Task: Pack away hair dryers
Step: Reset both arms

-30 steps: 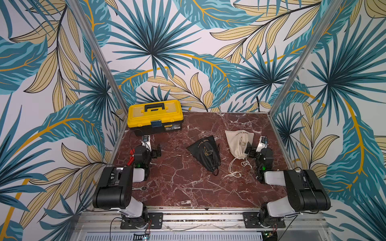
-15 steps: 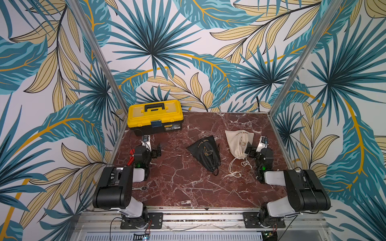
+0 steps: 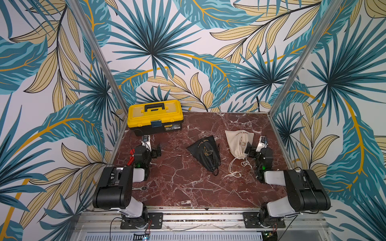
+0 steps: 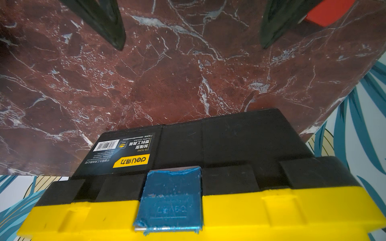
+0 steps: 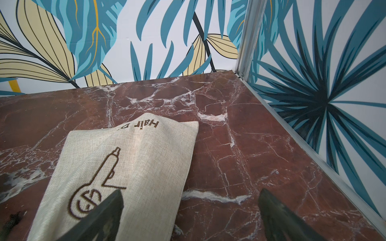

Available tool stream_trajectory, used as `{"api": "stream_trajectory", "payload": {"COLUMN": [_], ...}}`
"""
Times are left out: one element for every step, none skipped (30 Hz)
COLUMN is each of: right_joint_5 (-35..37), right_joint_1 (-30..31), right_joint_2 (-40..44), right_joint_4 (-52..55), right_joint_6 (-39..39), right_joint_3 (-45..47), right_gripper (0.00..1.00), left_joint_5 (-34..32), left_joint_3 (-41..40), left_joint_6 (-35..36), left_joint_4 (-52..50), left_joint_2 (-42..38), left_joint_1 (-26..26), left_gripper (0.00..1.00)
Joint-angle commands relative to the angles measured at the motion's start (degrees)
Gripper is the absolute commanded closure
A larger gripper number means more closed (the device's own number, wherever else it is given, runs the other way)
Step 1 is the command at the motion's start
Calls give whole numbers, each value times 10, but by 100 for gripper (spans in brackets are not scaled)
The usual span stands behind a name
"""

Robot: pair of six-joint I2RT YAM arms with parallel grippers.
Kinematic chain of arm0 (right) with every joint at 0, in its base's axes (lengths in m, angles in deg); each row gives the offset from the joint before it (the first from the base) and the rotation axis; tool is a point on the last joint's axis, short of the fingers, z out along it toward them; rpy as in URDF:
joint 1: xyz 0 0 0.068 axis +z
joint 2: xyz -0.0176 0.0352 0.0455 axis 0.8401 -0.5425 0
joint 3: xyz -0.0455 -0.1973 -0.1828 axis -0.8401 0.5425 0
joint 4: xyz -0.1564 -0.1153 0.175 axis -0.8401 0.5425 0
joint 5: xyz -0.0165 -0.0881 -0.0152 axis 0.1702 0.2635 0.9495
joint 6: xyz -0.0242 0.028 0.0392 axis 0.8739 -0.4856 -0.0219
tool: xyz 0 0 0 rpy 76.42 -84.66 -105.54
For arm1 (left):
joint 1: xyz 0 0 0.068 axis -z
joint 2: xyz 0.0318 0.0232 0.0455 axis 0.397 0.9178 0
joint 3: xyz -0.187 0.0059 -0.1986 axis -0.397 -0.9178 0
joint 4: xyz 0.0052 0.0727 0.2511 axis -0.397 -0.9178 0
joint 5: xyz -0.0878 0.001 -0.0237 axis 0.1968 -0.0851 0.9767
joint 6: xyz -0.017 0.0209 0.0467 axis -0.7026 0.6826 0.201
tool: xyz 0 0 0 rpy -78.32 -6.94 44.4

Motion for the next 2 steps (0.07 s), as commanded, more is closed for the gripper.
{"api": "stream_trajectory", "payload": {"right_joint_5": [7,7], "right_joint_1": [3,4], "right_joint_2": [-1,-2], "right_joint_4": [6,5], "right_joint_6": [0,0], "right_joint_3": [-4,-4], "right_gripper": [1,0], "left_joint_5": [0,1], "left_joint_3": [10,10], "left_joint_6": [0,0], "left_joint_4": [15,15], "left_joint_2": [-6,-7], "left_joint_1": [-3,-3], "left_gripper": [0,0]}}
